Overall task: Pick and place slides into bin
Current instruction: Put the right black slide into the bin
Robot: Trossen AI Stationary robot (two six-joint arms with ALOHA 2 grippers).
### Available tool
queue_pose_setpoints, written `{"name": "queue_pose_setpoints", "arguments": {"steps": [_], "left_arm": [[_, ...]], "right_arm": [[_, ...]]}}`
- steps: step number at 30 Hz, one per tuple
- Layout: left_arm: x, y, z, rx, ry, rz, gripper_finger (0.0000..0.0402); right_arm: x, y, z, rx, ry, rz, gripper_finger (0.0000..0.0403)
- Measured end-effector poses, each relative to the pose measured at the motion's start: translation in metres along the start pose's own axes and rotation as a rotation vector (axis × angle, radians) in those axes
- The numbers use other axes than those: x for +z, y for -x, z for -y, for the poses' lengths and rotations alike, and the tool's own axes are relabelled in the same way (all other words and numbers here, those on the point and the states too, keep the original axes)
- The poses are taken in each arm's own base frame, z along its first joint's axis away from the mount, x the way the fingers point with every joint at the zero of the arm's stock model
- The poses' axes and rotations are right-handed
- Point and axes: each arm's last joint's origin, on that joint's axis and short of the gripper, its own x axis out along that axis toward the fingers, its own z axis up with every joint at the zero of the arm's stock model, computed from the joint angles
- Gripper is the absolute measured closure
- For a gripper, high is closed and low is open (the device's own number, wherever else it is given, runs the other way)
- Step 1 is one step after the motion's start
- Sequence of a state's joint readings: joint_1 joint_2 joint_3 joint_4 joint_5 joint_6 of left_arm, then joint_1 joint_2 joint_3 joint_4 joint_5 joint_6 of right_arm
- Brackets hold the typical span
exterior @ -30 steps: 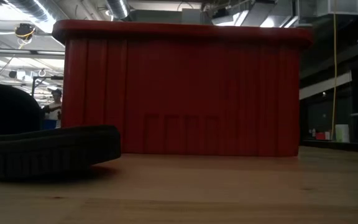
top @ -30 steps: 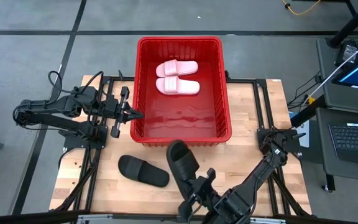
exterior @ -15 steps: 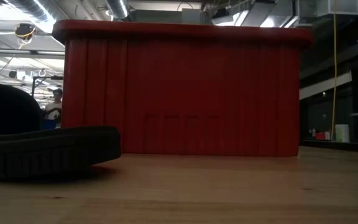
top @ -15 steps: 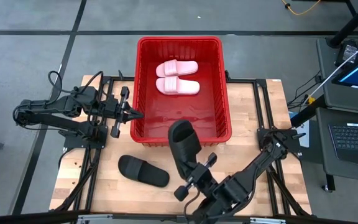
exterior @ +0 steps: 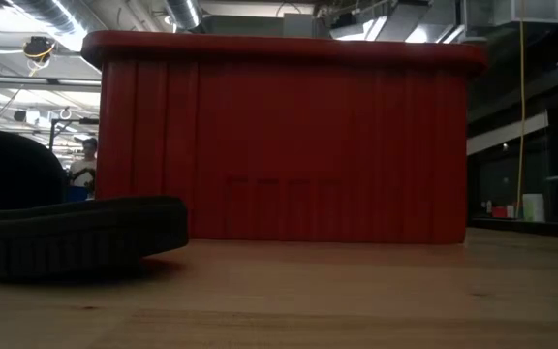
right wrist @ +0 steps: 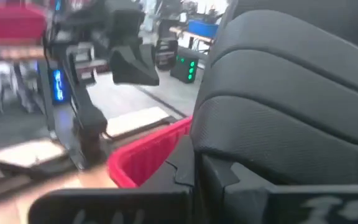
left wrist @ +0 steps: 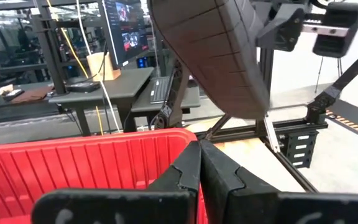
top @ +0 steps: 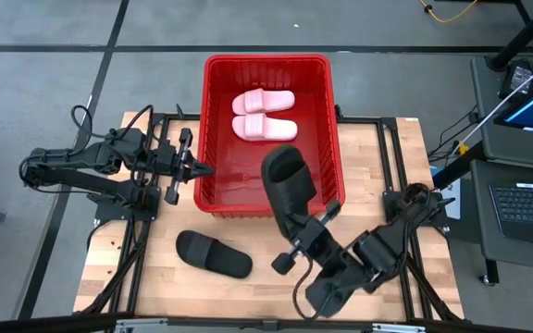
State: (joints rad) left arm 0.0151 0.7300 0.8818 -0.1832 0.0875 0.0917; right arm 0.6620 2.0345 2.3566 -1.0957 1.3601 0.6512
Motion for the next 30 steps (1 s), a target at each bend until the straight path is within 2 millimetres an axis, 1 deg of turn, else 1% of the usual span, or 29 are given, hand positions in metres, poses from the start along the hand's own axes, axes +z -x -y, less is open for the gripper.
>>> {"name": "queue_pose_setpoints", "arguments": {"steps": [8, 15, 22, 30], "left_arm": [[0.001, 0.0, 0.0, 0.007, -0.001, 0.008, 0.0399], [0.001, 0.0, -0.002, 0.075, 0.0, 0.001, 0.04], [0.0, 0.0, -0.004, 0.141, -0.026, -0.006, 0.04], [0.0, 0.001, -0.007, 0.243, -0.026, -0.018, 0.04]], "right_arm": [[0.025, -0.027, 0.033, 0.162, 0.221, -0.131, 0.0397], [0.042, -0.046, 0.071, 0.262, 0.353, -0.206, 0.0397], [0.047, -0.057, 0.103, 0.372, 0.522, -0.295, 0.0397], [0.053, -0.077, 0.137, 0.487, 0.559, -0.375, 0.0397]]}}
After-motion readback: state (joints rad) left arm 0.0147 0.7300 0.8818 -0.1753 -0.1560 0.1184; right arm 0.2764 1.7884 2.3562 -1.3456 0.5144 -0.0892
